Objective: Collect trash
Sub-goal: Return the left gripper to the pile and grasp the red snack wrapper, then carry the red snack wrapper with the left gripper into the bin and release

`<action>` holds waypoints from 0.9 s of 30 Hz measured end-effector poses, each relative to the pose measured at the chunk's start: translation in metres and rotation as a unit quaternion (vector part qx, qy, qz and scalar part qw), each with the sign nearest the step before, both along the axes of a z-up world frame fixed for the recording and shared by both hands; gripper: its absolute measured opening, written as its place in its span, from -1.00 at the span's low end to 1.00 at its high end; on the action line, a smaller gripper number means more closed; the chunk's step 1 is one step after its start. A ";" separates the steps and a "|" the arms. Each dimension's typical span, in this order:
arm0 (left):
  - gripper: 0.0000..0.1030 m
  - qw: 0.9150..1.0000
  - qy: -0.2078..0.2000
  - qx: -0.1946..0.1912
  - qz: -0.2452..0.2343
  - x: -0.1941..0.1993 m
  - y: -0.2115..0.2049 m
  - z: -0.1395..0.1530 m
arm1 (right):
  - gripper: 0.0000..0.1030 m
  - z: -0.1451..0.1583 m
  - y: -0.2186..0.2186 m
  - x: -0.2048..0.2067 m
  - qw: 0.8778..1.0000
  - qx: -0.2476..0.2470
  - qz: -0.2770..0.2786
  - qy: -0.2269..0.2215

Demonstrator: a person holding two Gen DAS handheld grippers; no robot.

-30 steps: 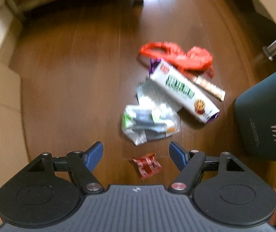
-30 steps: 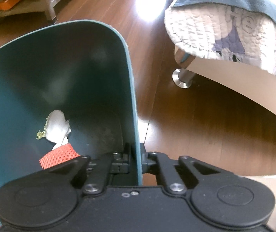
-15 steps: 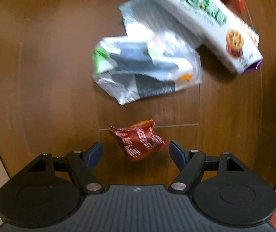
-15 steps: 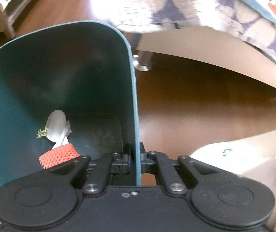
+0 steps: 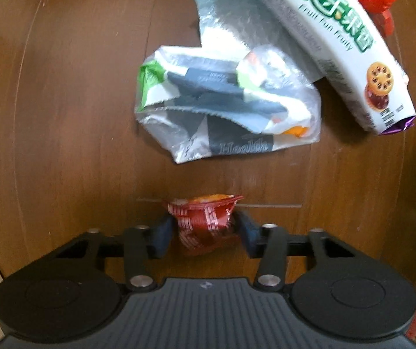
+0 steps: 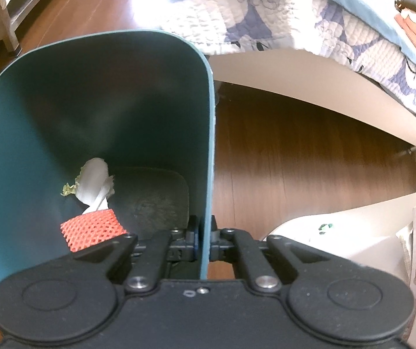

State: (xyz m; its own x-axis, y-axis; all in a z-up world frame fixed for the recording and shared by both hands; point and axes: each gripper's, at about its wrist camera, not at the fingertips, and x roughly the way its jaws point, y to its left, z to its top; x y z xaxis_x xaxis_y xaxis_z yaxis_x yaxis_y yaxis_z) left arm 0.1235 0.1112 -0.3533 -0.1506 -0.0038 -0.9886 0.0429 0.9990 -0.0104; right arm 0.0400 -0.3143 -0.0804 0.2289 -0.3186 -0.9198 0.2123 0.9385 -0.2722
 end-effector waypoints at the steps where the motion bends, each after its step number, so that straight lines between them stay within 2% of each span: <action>1: -0.25 1.000 -0.004 0.003 -0.001 0.000 0.001 0.000 | -0.94 -0.002 -0.001 0.003 1.000 -0.001 0.000 0.000; 6: -0.32 1.000 -0.023 0.012 -0.017 -0.002 -0.005 0.013 | -0.94 -0.002 0.001 0.003 1.000 -0.007 0.003 0.000; 13: -0.33 0.999 -0.037 -0.015 -0.037 0.005 -0.013 0.050 | -0.94 0.000 0.005 0.002 1.000 -0.012 0.020 0.003; 17: -0.33 0.996 -0.050 -0.040 -0.057 0.002 -0.022 0.083 | -0.94 0.001 0.006 0.001 1.000 -0.016 0.024 -0.001; 23: -0.33 0.987 -0.098 -0.090 -0.093 0.007 -0.058 0.149 | -0.95 0.005 0.009 0.003 0.999 -0.018 0.032 -0.011; 27: -0.33 0.973 -0.143 -0.132 -0.122 0.010 -0.082 0.188 | -0.95 0.007 0.010 0.001 0.999 -0.027 0.035 -0.021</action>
State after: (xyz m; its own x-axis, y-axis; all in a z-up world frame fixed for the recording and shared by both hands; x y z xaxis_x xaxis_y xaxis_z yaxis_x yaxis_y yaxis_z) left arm 0.1339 0.0296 -0.1651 0.1029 -0.2625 -0.9594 0.3183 0.9225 -0.2182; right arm 0.0411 -0.3046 -0.0734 0.2903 -0.3502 -0.8905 0.1597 0.9353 -0.3158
